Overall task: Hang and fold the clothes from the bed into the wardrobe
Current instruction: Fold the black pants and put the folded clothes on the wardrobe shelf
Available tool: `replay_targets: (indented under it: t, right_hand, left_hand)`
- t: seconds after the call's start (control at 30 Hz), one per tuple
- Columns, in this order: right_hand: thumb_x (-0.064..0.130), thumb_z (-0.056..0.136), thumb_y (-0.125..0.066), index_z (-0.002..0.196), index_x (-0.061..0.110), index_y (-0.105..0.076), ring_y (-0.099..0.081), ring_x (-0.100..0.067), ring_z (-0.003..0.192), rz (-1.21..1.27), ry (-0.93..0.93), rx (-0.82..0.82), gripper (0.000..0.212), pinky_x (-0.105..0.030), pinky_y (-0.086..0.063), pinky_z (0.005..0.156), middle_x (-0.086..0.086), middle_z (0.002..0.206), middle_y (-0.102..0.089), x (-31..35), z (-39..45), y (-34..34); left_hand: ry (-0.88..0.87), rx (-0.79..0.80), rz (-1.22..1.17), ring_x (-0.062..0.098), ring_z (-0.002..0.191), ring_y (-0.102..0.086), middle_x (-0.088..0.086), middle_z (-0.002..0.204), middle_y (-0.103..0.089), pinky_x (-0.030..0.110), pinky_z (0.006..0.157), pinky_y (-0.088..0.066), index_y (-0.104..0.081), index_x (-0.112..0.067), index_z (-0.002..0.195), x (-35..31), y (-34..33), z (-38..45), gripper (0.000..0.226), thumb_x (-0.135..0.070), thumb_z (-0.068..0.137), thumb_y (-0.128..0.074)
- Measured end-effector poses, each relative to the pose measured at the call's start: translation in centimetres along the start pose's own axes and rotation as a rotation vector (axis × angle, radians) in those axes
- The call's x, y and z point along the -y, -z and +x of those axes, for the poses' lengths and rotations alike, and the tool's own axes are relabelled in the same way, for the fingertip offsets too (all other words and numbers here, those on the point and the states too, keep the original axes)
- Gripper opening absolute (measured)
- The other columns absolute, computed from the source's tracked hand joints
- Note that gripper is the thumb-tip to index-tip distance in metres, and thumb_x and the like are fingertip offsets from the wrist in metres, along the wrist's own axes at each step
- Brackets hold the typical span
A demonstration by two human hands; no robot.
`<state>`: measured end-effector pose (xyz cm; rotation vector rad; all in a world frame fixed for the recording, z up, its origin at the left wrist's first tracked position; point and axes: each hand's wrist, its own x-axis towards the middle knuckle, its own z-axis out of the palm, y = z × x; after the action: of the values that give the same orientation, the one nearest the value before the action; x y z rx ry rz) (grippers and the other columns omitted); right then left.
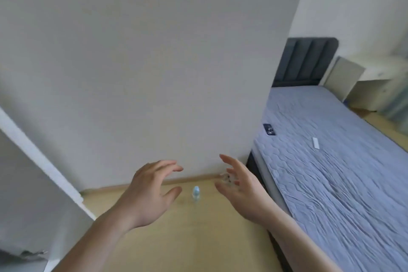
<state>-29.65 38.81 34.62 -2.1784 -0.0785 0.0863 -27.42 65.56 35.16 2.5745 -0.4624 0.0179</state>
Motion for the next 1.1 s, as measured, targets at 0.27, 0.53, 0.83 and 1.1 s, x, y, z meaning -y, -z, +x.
replay_targets:
  t: [0.27,0.53,0.83,1.1]
  right_hand:
    - [0.044,0.096,-0.065,0.147,0.052,-0.038,-0.044,0.003,0.134,-0.001,-0.275,-0.258,0.058,-0.033,-0.042,0.114,0.027,0.146,-0.044,-12.4,-4.3,13.3]
    - [0.046,0.096,-0.065,0.144,0.056,-0.037,-0.043,0.001,0.133,0.008,-0.461,-0.408,0.055,-0.033,-0.043,0.112,0.027,0.146,-0.043,-21.5,-7.1,23.5]
    - [0.042,0.095,-0.069,0.142,0.052,-0.043,-0.047,-0.004,0.133,0.074,-0.590,-0.605,0.055,-0.037,-0.045,0.110,0.024,0.146,-0.046,-31.0,-15.2,33.8]
    - [0.042,0.096,-0.069,0.141,0.052,-0.044,-0.047,-0.002,0.131,0.079,-0.560,-0.526,0.052,-0.032,-0.045,0.108,0.028,0.143,-0.046,-41.4,-22.1,44.8]
  left_hand:
    - [-0.251,0.240,-0.037,0.003,0.138,-0.038,-0.026,0.149,-0.042,0.024,0.117,-0.026,-0.055,-0.041,0.139,-12.9,-10.5,13.0,0.045,-0.048,0.096,-0.065]
    - [-0.461,0.448,0.006,0.006,0.142,-0.038,-0.019,0.153,-0.042,0.026,0.120,-0.023,-0.052,-0.039,0.142,-24.2,-22.3,23.7,0.050,-0.051,0.095,-0.062]
    - [-0.681,0.647,0.027,0.008,0.142,-0.036,-0.019,0.152,-0.040,0.034,0.122,-0.022,-0.047,-0.040,0.145,-40.3,-33.9,27.1,0.053,-0.054,0.096,-0.057]
    - [-0.576,0.655,0.006,0.011,0.142,-0.036,-0.019,0.154,-0.037,0.036,0.121,-0.024,-0.044,-0.042,0.146,-52.9,-42.5,25.3,0.051,-0.052,0.097,-0.057]
